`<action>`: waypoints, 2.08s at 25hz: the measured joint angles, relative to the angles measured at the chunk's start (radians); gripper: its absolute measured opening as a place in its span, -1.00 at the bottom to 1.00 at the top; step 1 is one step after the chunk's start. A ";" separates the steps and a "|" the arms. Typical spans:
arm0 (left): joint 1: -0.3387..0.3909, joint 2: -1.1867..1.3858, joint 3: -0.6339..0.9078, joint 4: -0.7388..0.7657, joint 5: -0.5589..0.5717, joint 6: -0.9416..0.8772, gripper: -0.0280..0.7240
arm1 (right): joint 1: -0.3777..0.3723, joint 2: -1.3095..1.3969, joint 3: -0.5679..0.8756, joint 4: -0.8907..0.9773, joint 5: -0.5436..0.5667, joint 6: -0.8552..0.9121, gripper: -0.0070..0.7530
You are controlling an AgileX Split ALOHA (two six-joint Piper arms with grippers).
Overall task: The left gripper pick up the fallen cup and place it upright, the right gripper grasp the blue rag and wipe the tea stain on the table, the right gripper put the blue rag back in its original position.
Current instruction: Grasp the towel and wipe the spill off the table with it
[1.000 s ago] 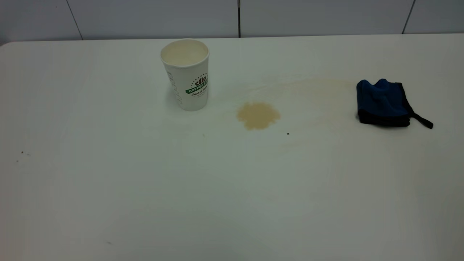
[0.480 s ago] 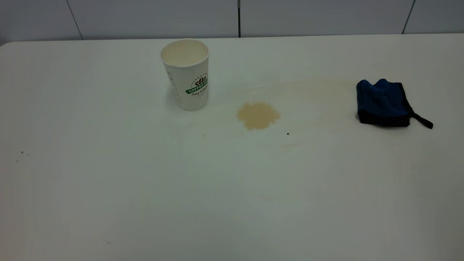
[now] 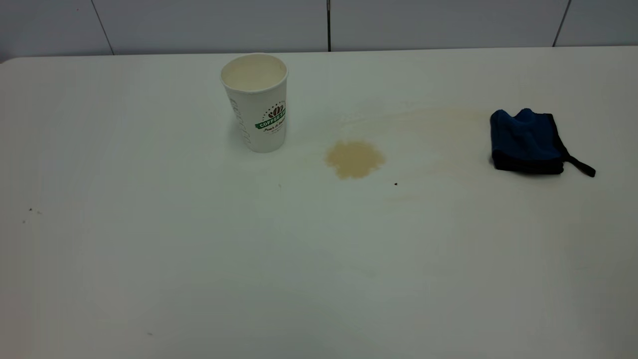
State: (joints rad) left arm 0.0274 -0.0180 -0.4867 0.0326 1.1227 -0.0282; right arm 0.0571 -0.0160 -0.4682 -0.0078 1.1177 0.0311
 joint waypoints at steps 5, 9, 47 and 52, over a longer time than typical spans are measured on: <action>0.000 0.000 0.000 0.000 0.000 0.000 -0.28 | 0.000 0.003 -0.011 -0.001 -0.005 0.001 0.59; 0.000 0.000 0.000 0.000 0.000 0.000 -0.28 | 0.000 0.178 -0.102 -0.015 -0.036 0.004 0.73; 0.000 0.000 0.000 0.000 0.000 0.000 -0.28 | 0.000 2.272 -0.994 -0.094 -0.586 0.000 0.90; 0.000 0.000 0.000 0.000 0.000 0.000 -0.28 | -0.004 2.388 -1.108 -0.094 -0.573 0.000 0.89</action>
State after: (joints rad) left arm 0.0274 -0.0180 -0.4867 0.0326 1.1227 -0.0282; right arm 0.0535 2.3721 -1.5759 -0.1017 0.5449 0.0316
